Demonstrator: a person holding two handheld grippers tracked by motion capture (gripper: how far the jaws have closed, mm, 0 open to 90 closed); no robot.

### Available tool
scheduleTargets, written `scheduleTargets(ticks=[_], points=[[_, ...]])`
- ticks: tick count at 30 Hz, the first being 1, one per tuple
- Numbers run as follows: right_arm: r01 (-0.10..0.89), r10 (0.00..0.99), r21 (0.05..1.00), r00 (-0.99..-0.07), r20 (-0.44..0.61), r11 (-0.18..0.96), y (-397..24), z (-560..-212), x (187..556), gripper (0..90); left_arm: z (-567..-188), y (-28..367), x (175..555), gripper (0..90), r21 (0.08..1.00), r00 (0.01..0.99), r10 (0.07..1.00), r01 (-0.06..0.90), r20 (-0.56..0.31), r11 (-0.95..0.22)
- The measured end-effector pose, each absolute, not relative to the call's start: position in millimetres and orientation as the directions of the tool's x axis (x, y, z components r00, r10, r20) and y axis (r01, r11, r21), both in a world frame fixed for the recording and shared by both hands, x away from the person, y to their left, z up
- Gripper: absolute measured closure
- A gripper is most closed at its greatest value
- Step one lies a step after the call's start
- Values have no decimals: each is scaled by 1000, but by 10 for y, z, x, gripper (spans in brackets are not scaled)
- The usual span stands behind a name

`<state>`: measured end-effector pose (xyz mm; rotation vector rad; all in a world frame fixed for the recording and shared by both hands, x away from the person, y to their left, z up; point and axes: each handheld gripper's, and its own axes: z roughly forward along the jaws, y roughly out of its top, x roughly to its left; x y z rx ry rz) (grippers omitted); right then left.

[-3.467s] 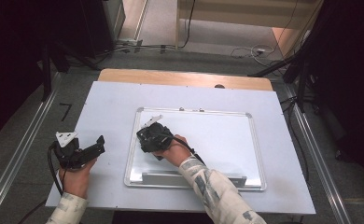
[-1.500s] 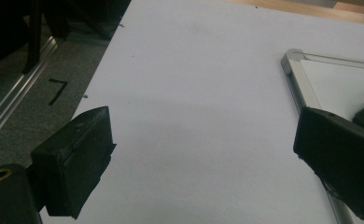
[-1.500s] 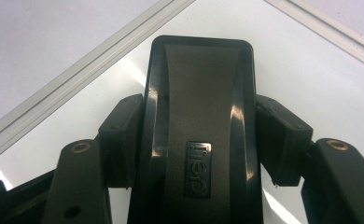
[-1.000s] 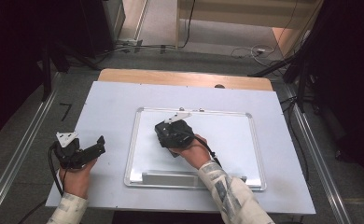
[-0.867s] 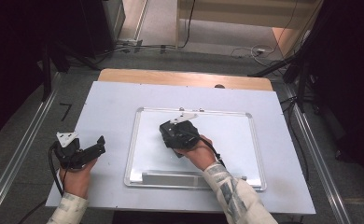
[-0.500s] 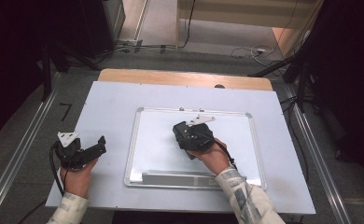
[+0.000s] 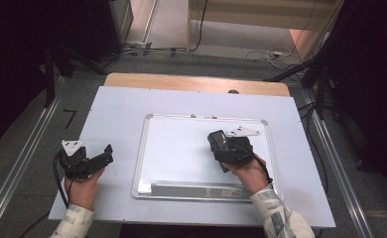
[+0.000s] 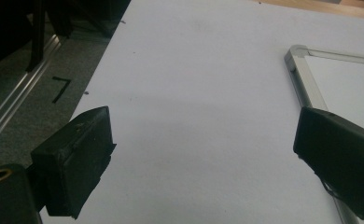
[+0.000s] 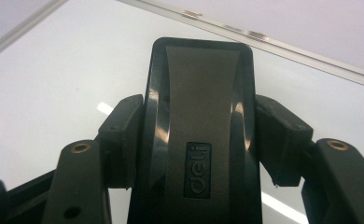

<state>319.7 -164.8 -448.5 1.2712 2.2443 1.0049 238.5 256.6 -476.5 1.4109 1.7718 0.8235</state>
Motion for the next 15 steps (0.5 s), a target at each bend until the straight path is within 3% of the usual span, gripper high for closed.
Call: scheduleTargets(ticks=[15], points=[[617,906,742,-422,32,261,-2149,-4503,3092,369,-4767,2551,2395,51,828,-143,980,526,-140,196]])
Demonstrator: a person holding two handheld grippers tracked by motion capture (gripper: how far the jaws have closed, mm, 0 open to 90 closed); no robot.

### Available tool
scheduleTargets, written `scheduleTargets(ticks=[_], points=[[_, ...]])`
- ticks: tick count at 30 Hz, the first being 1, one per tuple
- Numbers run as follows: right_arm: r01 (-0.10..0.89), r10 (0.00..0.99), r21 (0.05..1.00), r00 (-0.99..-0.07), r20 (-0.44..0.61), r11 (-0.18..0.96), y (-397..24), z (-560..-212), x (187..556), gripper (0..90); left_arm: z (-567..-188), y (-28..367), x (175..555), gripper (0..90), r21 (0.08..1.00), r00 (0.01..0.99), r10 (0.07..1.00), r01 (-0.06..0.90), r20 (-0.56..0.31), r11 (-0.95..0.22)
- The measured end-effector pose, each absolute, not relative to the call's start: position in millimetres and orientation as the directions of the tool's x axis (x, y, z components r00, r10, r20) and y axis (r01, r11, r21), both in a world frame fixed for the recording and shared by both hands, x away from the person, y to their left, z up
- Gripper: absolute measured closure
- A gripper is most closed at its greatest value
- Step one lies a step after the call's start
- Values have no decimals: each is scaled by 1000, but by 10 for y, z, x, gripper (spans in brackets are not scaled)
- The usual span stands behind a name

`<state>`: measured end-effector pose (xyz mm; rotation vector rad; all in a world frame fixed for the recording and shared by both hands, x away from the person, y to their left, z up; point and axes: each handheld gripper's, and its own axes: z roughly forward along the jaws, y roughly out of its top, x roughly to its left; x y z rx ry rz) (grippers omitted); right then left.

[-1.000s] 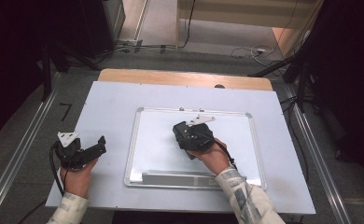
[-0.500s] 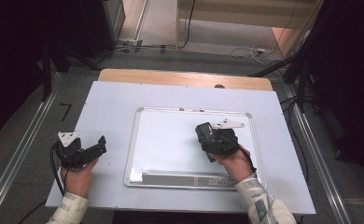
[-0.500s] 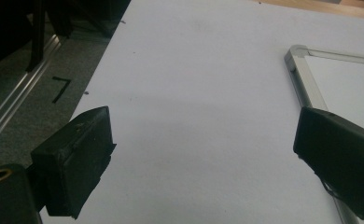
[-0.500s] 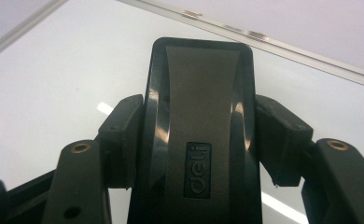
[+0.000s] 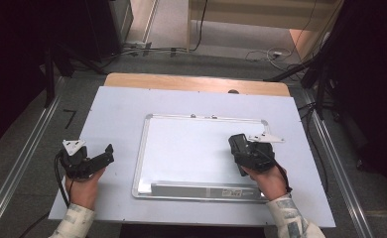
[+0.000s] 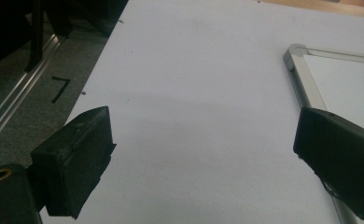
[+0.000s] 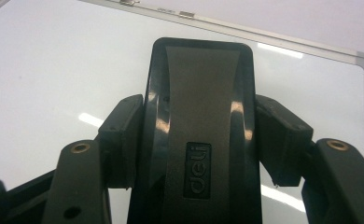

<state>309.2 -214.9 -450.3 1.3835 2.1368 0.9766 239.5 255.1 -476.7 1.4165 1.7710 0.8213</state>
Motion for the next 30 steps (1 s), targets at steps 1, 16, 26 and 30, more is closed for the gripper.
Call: scheduleTargets(ticks=[1,16,26,30], points=[[619,909,742,-416,33,257,-2168,-4502,3084,369,-4767,2552,2395,51,828,-144,979,525,-141,197],[639,937,740,-347,32,210,-2456,-4523,3005,368,-4767,2551,2393,51,828,-143,980,526,-140,195],[658,972,738,-235,11,150,-2675,-4581,2903,367,-4765,2551,2390,51,828,-141,980,526,-140,194],[682,977,716,-214,0,149,-2684,-4648,2869,367,-4764,2547,2391,51,828,-141,980,527,-139,193]])
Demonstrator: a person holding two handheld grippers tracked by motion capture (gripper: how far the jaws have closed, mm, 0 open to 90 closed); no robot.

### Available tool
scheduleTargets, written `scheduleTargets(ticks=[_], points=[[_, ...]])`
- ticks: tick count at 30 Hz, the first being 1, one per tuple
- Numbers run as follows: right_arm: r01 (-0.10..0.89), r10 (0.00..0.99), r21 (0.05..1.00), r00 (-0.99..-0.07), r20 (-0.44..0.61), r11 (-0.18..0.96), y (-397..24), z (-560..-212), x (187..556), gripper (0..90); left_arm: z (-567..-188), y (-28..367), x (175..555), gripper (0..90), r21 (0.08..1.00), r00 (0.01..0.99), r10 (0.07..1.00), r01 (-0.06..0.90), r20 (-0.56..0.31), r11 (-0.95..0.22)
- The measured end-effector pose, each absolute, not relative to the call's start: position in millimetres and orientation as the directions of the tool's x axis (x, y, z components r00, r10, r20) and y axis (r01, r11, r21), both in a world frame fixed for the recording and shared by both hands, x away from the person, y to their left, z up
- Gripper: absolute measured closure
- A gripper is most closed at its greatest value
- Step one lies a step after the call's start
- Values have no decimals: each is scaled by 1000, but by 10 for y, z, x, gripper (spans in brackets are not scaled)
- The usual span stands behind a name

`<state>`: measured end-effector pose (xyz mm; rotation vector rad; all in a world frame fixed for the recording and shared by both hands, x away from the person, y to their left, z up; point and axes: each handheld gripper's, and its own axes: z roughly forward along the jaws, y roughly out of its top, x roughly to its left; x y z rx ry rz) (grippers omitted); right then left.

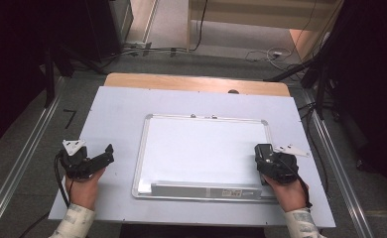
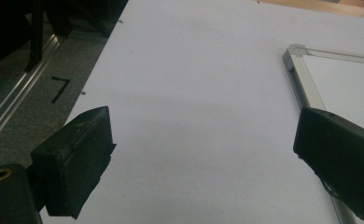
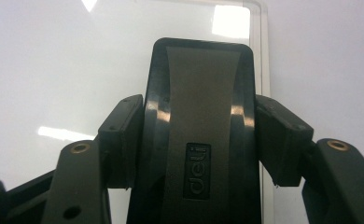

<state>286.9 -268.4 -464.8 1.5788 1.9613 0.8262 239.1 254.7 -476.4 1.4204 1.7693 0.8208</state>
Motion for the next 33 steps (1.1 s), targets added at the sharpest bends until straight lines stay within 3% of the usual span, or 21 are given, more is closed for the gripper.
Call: scheduleTargets(ticks=[11,15,33], points=[[748,982,651,-186,13,133,-2656,-4831,2930,356,-4765,2551,2389,51,828,-138,980,526,-141,193],[745,981,654,-192,21,132,-2655,-4830,2933,262,-4764,2550,2384,51,828,-139,980,526,-141,193],[598,981,798,-189,47,77,-2968,-4542,2756,212,-4764,2548,2379,51,829,-139,981,525,-138,191]])
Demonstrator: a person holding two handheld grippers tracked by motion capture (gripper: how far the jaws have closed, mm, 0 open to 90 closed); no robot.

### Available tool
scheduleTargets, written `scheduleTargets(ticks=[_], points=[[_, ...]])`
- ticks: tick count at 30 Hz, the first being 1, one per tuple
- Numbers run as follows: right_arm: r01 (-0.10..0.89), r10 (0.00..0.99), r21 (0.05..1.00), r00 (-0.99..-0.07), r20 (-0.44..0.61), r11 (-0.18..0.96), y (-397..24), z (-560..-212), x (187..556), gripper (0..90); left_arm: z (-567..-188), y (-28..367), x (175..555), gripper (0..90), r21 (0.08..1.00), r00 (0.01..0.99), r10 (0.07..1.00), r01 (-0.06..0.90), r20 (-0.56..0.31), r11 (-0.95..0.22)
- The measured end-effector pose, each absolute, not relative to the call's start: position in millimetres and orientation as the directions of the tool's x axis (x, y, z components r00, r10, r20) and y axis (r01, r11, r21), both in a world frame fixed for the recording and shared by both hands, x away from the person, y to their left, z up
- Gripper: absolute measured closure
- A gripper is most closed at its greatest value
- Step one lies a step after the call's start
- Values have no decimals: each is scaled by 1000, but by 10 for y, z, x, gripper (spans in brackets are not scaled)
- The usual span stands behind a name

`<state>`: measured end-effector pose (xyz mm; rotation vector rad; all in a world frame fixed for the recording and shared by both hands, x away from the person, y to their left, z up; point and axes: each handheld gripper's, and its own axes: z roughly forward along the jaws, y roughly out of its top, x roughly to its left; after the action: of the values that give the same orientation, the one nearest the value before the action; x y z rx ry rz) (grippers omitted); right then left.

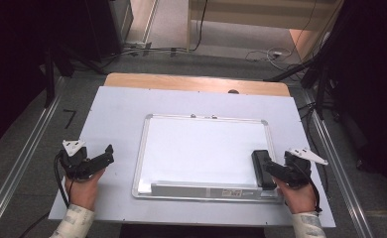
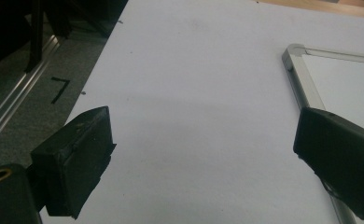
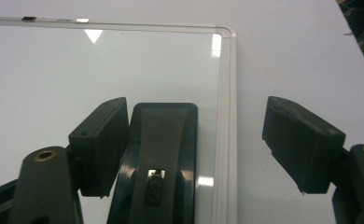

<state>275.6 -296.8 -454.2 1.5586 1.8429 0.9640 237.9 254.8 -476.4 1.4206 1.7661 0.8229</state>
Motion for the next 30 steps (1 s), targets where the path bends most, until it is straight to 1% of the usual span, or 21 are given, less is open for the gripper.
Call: scheduleTargets(ticks=[6,9,14,20,30], points=[[600,980,798,-187,66,60,-3121,-4530,2746,186,-4767,2555,2380,51,830,-142,980,524,-137,192],[592,983,803,-177,53,64,-3194,-4531,2728,176,-4766,2558,2380,51,830,-143,980,523,-138,193],[587,989,809,-143,49,44,-3344,-4532,2703,167,-4766,2563,2381,51,830,-147,979,522,-140,197],[589,995,807,-94,21,39,-3530,-4559,2678,167,-4766,2564,2380,51,829,-147,979,524,-140,197],[598,999,801,-32,20,3,-3783,-4606,2631,148,-4766,2602,2381,51,827,-159,977,523,-140,204]])
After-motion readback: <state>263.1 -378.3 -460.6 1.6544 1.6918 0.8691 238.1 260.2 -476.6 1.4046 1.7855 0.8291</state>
